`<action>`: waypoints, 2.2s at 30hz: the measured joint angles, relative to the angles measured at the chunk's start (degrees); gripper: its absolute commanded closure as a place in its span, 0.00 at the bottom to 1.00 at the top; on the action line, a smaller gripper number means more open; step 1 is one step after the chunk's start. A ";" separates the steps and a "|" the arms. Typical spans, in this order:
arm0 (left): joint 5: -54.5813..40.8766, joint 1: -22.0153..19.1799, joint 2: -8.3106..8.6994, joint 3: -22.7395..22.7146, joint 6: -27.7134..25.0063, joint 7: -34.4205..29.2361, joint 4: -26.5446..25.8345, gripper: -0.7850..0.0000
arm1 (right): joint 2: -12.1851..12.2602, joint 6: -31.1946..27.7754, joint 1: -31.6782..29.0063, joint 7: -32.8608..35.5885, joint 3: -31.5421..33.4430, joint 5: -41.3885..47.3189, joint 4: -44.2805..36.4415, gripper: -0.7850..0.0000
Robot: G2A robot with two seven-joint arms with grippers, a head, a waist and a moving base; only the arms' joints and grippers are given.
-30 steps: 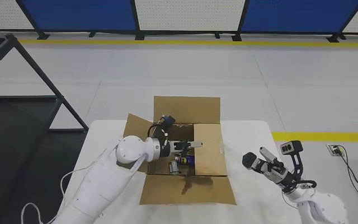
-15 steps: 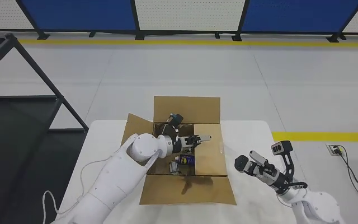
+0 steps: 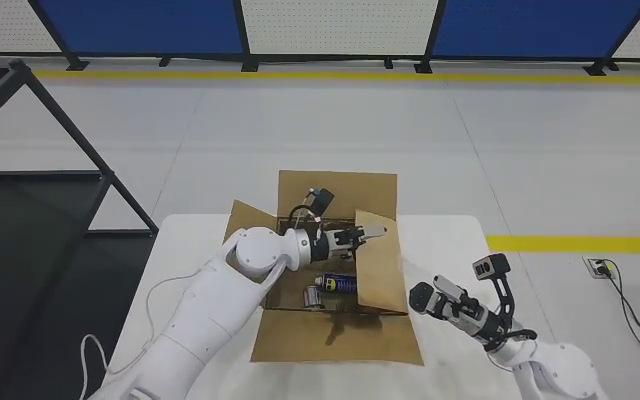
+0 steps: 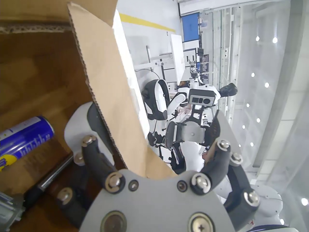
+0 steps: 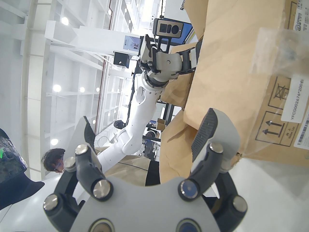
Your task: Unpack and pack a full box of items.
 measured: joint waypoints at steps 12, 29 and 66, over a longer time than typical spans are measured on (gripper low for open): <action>-0.81 -1.13 -1.76 -0.78 -1.33 3.12 -2.26 0.00 | 0.38 -0.39 -1.25 -2.28 -0.35 -3.80 -4.85 0.00; -0.76 -4.73 -6.27 2.72 -2.61 2.75 1.46 0.00 | 0.45 -13.46 -11.15 -10.60 3.50 -4.68 -18.81 0.00; -0.77 -3.58 -4.86 -9.17 -13.04 -5.89 7.85 0.00 | 1.14 15.22 -4.23 -22.90 2.36 -17.24 -13.83 0.00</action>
